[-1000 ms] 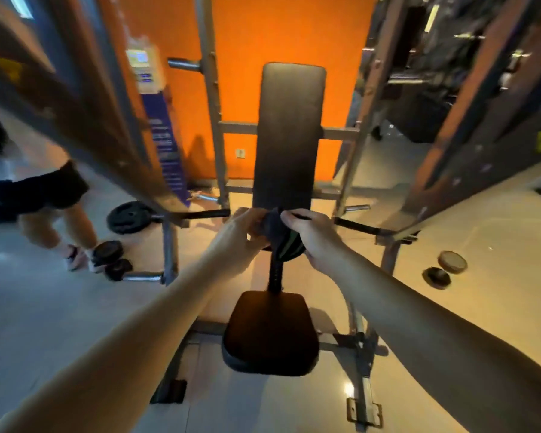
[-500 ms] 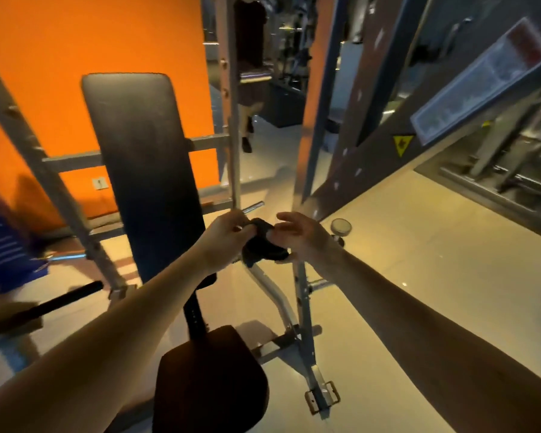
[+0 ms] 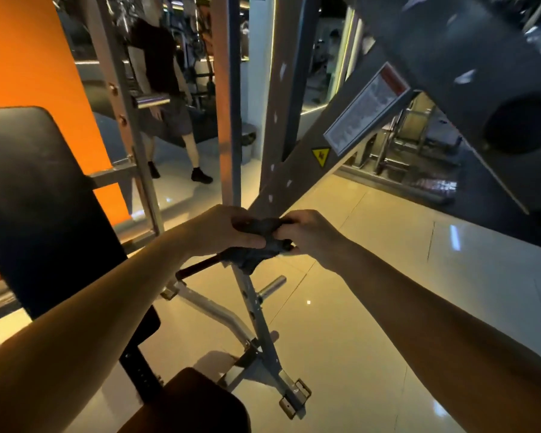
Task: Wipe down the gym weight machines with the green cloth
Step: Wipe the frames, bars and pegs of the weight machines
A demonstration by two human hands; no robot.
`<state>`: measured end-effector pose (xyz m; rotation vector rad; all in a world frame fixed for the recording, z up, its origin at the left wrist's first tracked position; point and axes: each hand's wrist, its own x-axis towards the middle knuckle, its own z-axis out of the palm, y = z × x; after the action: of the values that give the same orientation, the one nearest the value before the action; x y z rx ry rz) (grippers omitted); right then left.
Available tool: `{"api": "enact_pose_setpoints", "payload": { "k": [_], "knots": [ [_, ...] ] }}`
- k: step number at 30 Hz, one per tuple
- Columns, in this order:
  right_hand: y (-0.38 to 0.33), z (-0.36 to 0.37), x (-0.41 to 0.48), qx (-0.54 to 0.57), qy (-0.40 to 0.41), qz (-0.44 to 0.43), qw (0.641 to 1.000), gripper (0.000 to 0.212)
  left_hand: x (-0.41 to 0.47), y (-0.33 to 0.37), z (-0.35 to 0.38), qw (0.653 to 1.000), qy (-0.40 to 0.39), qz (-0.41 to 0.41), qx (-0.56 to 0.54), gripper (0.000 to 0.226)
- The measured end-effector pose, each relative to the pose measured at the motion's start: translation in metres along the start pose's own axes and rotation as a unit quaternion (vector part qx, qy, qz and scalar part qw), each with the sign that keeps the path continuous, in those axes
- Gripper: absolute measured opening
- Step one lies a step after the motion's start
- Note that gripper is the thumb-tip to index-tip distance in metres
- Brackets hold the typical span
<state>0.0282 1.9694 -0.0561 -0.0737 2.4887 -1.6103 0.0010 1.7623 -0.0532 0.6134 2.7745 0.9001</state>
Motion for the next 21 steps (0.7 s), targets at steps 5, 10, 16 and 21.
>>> {"api": "enact_pose_setpoints", "payload": {
  "k": [5,10,16,21],
  "knots": [
    [-0.024,-0.019,-0.018,-0.042,0.053,-0.039,0.997,0.019,-0.013,0.033,-0.007,0.998,-0.028,-0.014,-0.048,0.026],
    [-0.035,-0.03,-0.036,-0.01,0.089,-0.096,0.991,0.017,-0.04,0.059,-0.001,0.962,0.018,-0.022,-0.271,0.036],
    [-0.03,-0.022,-0.051,0.006,0.054,-0.1,0.993,0.034,-0.071,0.065,0.018,0.959,0.146,-0.066,-0.235,0.028],
    [-0.018,-0.007,-0.049,-0.027,0.023,-0.093,0.995,0.037,-0.079,0.051,0.024,0.975,0.132,-0.095,-0.155,0.016]
  ]
}}
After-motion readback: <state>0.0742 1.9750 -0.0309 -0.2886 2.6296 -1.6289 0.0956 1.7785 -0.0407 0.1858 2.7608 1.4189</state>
